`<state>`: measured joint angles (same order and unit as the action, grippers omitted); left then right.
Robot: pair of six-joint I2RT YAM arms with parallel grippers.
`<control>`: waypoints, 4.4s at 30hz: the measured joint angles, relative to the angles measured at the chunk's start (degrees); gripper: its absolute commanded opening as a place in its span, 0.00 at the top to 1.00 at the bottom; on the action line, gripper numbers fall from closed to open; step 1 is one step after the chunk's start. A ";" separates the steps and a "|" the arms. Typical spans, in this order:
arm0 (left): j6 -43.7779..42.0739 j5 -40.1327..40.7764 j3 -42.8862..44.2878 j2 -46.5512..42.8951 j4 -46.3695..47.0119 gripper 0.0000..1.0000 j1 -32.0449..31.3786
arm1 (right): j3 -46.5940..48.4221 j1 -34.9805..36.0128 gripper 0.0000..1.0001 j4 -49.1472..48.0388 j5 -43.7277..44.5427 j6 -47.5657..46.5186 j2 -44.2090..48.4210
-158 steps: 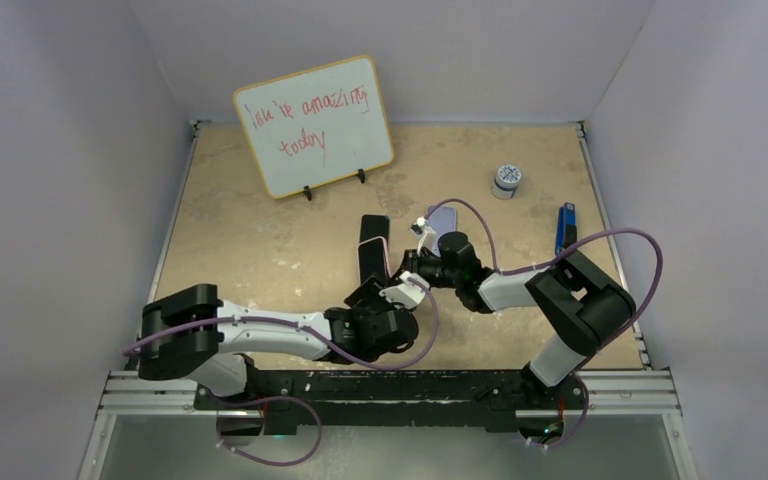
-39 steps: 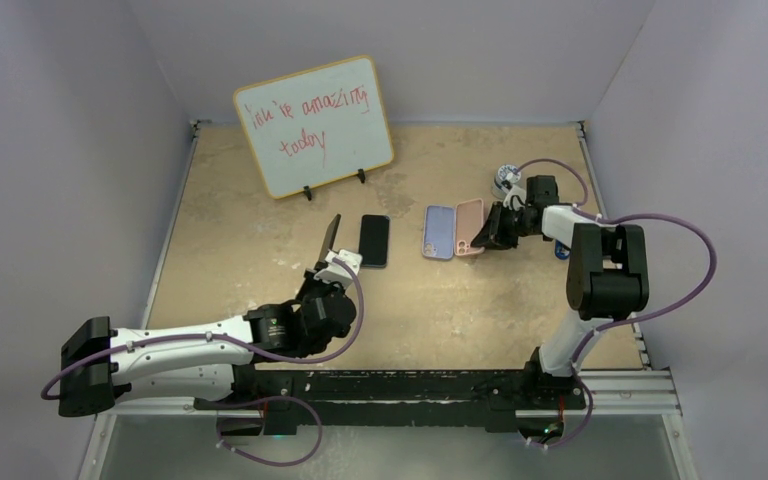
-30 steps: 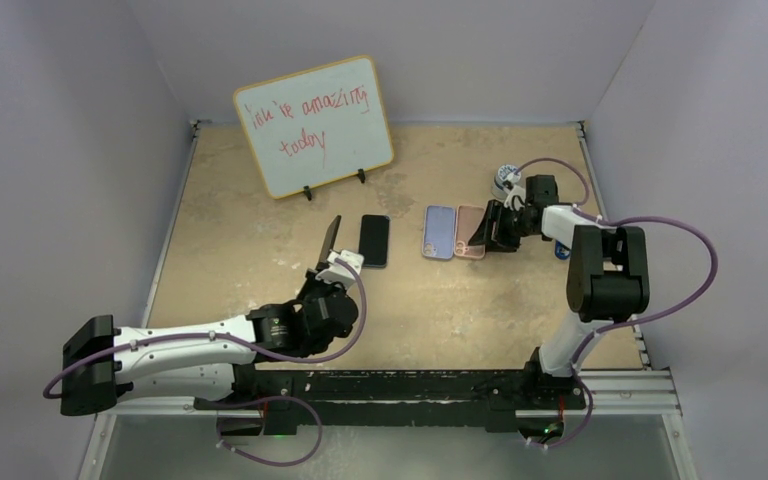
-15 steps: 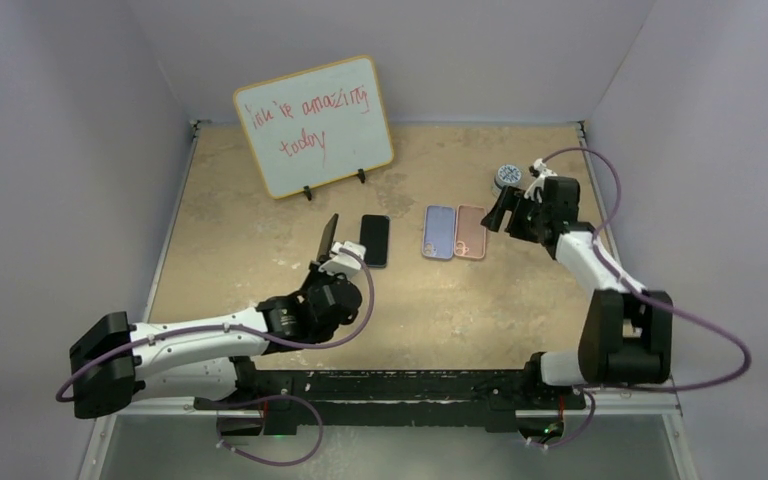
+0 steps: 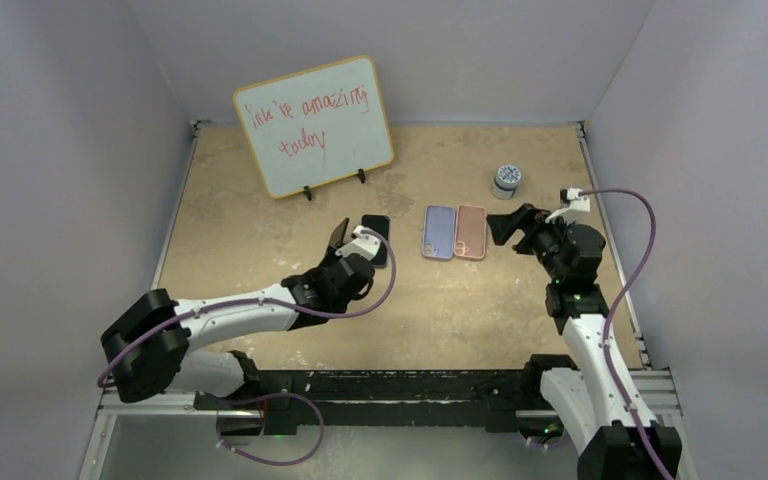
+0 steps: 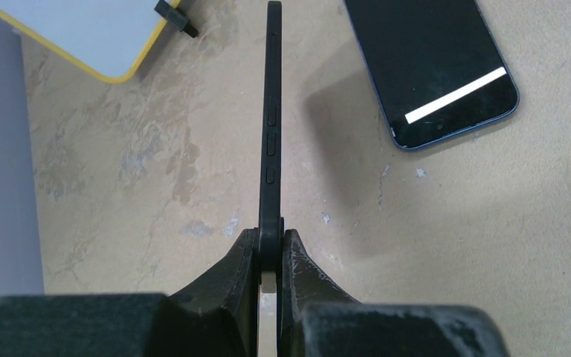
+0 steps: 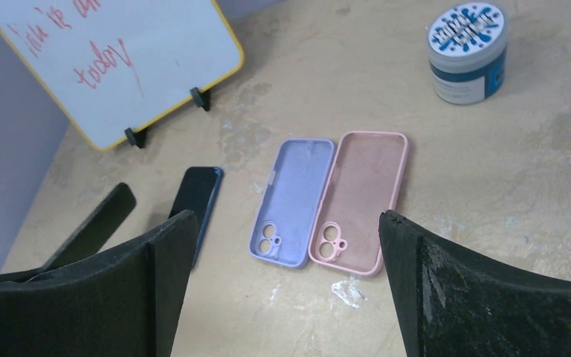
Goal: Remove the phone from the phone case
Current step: Place the phone at the center of the board.
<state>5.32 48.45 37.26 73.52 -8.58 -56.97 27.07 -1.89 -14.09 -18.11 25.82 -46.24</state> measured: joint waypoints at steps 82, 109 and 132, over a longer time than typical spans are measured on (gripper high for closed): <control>37.57 -47.58 -6.40 9.09 20.00 0.29 25.09 | -4.72 8.66 0.09 -1.44 15.72 0.13 10.71; 33.99 -52.74 2.89 13.44 18.49 0.25 40.37 | -4.72 9.25 0.09 -1.42 15.74 0.13 10.75; 31.54 -61.53 7.13 23.67 22.75 0.25 40.44 | -4.72 9.51 0.09 -1.27 15.87 0.13 10.73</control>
<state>36.86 -13.08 44.38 97.19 14.17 -16.53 22.35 7.62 -15.35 -2.24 25.96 -35.51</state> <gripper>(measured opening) 0.753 0.917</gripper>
